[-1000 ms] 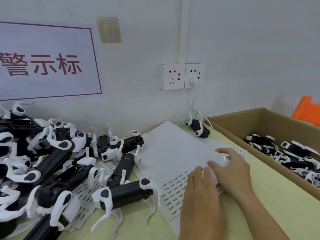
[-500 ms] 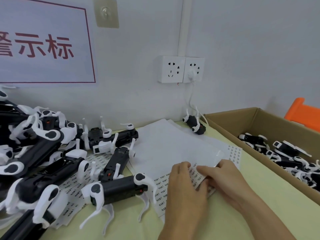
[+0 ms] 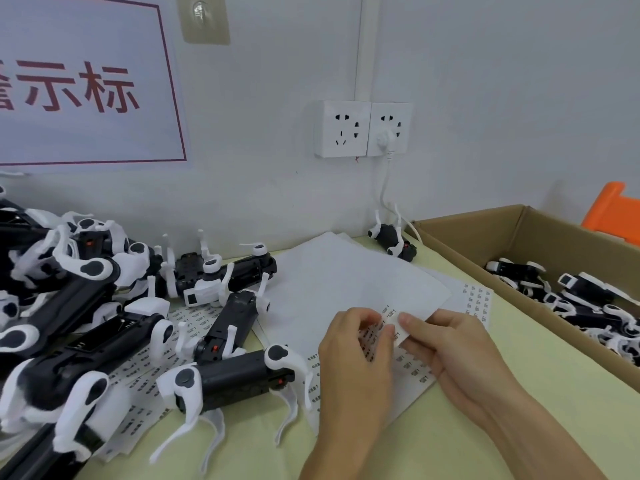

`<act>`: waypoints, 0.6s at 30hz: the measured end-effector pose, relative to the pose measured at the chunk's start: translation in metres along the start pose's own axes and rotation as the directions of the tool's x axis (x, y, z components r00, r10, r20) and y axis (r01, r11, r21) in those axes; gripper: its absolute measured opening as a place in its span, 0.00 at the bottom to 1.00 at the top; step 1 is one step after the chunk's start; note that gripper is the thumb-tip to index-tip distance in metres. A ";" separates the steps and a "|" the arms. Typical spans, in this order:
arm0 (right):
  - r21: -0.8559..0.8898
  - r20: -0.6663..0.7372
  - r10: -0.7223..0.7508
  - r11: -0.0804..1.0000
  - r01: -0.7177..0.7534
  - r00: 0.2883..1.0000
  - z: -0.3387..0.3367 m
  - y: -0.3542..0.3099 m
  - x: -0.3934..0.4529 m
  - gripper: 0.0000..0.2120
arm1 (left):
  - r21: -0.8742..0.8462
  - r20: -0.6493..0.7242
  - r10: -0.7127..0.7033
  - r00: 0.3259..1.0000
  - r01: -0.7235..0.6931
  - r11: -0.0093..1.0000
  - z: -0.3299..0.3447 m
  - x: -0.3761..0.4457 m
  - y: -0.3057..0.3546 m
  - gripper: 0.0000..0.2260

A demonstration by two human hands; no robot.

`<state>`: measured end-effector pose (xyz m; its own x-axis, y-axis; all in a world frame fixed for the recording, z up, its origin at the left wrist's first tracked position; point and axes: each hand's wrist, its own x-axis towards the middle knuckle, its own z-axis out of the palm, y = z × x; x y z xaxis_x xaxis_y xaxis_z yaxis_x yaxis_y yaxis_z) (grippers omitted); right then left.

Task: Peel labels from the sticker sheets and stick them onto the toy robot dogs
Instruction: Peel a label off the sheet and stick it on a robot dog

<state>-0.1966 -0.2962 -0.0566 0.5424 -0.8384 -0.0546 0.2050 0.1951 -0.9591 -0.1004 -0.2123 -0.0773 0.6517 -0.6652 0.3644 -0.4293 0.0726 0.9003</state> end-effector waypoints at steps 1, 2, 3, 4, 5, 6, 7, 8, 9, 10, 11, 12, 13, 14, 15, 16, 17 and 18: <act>-0.006 -0.006 -0.002 1.000 0.002 1.000 0.001 0.000 -0.001 0.08 | -0.001 -0.001 0.001 1.000 -0.001 1.000 -0.001 0.000 0.001 0.02; -0.016 -0.008 -0.003 1.000 0.003 1.000 0.002 -0.001 -0.002 0.08 | -0.003 -0.002 0.001 1.000 -0.001 1.000 -0.001 0.000 0.001 0.02; -0.032 -0.011 -0.004 0.999 0.004 1.000 0.003 -0.001 -0.003 0.08 | -0.005 -0.004 -0.001 1.000 0.001 1.000 -0.001 0.000 0.002 0.02; -0.062 -0.022 -0.005 0.998 0.003 1.000 0.004 -0.001 -0.004 0.07 | -0.010 -0.007 -0.003 1.000 0.003 1.000 -0.001 0.000 0.002 0.01; -0.108 -0.043 -0.007 0.994 0.002 0.999 0.004 -0.001 -0.004 0.07 | -0.017 -0.009 -0.005 1.000 0.005 1.000 -0.001 0.000 0.003 0.01; -0.157 -0.070 -0.012 0.988 0.000 0.997 0.004 -0.001 -0.004 0.06 | -0.023 -0.013 -0.004 1.000 0.004 1.000 -0.001 0.000 0.003 0.01; -0.196 -0.091 -0.016 0.981 -0.002 0.996 0.004 -0.001 -0.004 0.05 | -0.025 -0.017 0.000 1.000 0.000 1.000 -0.001 0.001 0.004 0.02; -0.221 -0.100 -0.019 0.975 -0.003 0.995 0.003 -0.001 -0.005 0.05 | -0.026 -0.021 0.006 1.000 -0.007 1.000 -0.002 0.001 0.004 0.03; -0.236 -0.101 -0.022 0.972 -0.002 0.995 0.004 -0.002 -0.004 0.05 | -0.028 -0.026 0.014 1.000 -0.015 0.999 -0.002 0.002 0.004 0.03; -0.250 -0.100 -0.026 0.968 0.001 0.995 0.004 -0.002 -0.005 0.05 | -0.030 -0.032 0.022 0.999 -0.023 0.999 -0.003 0.003 0.005 0.03; -0.267 -0.101 -0.032 0.964 0.004 0.994 0.005 -0.002 -0.005 0.06 | -0.032 -0.038 0.030 0.999 -0.031 0.999 -0.003 0.003 0.005 0.03; -0.284 -0.105 -0.041 0.959 0.009 0.994 0.005 -0.002 -0.005 0.07 | -0.034 -0.044 0.038 0.998 -0.039 0.999 -0.003 0.004 0.005 0.04; -0.299 -0.111 -0.049 0.954 0.013 0.993 0.006 -0.001 -0.005 0.08 | -0.034 -0.049 0.044 0.998 -0.045 0.998 -0.003 0.004 0.005 0.04; -0.306 -0.120 -0.055 0.952 0.016 0.991 0.007 0.000 -0.005 0.09 | -0.030 -0.054 0.049 0.997 -0.051 0.998 -0.003 0.005 0.005 0.04; -0.306 -0.127 -0.058 0.952 0.016 0.990 0.007 0.000 -0.005 0.10 | -0.022 -0.059 0.055 0.997 -0.056 0.998 -0.003 0.005 0.006 0.04; -0.302 -0.132 -0.060 0.953 0.017 0.989 0.008 0.001 -0.005 0.11 | -0.011 -0.060 0.062 0.996 -0.063 0.998 -0.004 0.006 0.006 0.05; -0.300 -0.135 -0.063 0.954 0.020 0.989 0.008 0.002 -0.005 0.12 | 0.000 -0.057 0.067 0.996 -0.067 0.998 -0.004 0.006 0.006 0.05; -0.301 -0.135 -0.068 0.953 0.025 0.989 0.009 0.002 -0.005 0.12 | 0.011 -0.050 0.070 0.996 -0.069 0.998 -0.004 0.007 0.007 0.05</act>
<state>-0.1917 -0.2866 -0.0558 0.4123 -0.9107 -0.0260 -0.0363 0.0121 -0.9993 -0.0961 -0.2129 -0.0679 0.6504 -0.6207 0.4379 -0.4802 0.1106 0.8701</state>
